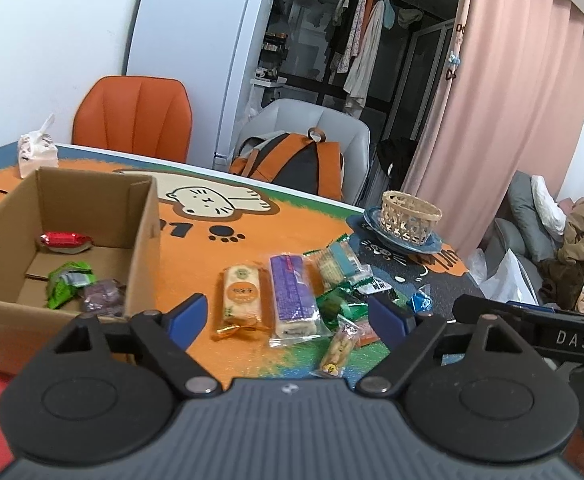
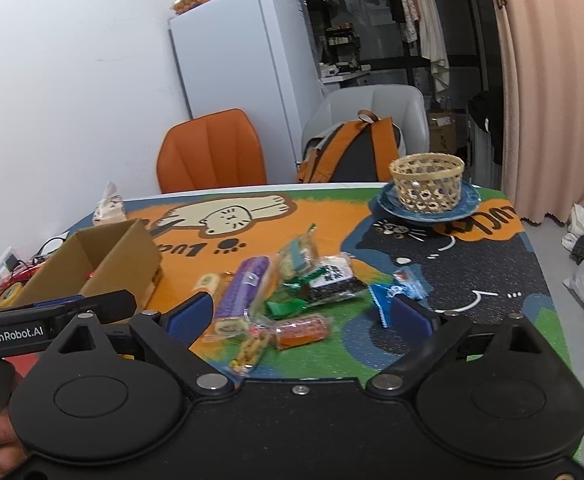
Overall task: Organize snacks
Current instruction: 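Grasp the cream snack stick with the left tool while the right grasps the blue candy packet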
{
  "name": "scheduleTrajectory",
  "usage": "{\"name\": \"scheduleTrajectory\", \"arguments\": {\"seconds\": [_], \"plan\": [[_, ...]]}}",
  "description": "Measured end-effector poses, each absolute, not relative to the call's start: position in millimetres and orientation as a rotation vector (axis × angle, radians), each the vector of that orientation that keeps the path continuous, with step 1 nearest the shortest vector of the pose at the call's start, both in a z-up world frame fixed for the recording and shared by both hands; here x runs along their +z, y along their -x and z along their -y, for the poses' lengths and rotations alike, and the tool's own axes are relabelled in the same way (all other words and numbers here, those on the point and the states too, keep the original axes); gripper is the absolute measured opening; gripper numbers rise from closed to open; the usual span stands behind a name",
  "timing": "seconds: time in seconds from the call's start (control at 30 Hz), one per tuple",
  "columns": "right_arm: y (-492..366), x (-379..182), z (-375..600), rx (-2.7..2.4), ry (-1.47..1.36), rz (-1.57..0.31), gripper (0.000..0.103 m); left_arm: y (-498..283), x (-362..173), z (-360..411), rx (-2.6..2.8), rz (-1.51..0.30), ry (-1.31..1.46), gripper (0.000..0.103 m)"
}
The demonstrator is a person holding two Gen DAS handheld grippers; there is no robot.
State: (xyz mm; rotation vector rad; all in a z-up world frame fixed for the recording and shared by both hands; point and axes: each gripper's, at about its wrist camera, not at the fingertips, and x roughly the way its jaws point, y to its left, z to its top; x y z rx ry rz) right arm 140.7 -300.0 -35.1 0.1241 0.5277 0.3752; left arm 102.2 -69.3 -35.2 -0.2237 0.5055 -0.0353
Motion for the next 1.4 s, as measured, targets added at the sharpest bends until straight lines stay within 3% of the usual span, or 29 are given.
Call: {"name": "scheduleTrajectory", "arguments": {"seconds": [0.2,0.7,0.87,1.03,1.4], "plan": [[-152.2,-45.2,308.2,0.359,-0.116,-0.546,0.089,-119.8,-51.6,78.5,-0.032,-0.553,0.232,0.074],[-177.4,-69.9,322.5,0.352,-0.113,-0.592,0.088,-156.1,-86.9,109.0,-0.061,-0.64,0.213,0.064],[-185.7,-74.3,325.5,0.346,-0.117,-0.603,0.088,-168.1,-100.3,115.5,-0.075,-0.68,0.205,0.049],[-193.1,-79.1,325.4,0.35,-0.116,-0.612,0.088,-176.8,-111.2,117.4,-0.093,-0.719,0.203,0.02],[-212.8,-89.1,316.1,0.339,-0.086,-0.62,0.088,-173.0,-93.5,104.8,-0.078,-0.664,0.196,0.019]]}}
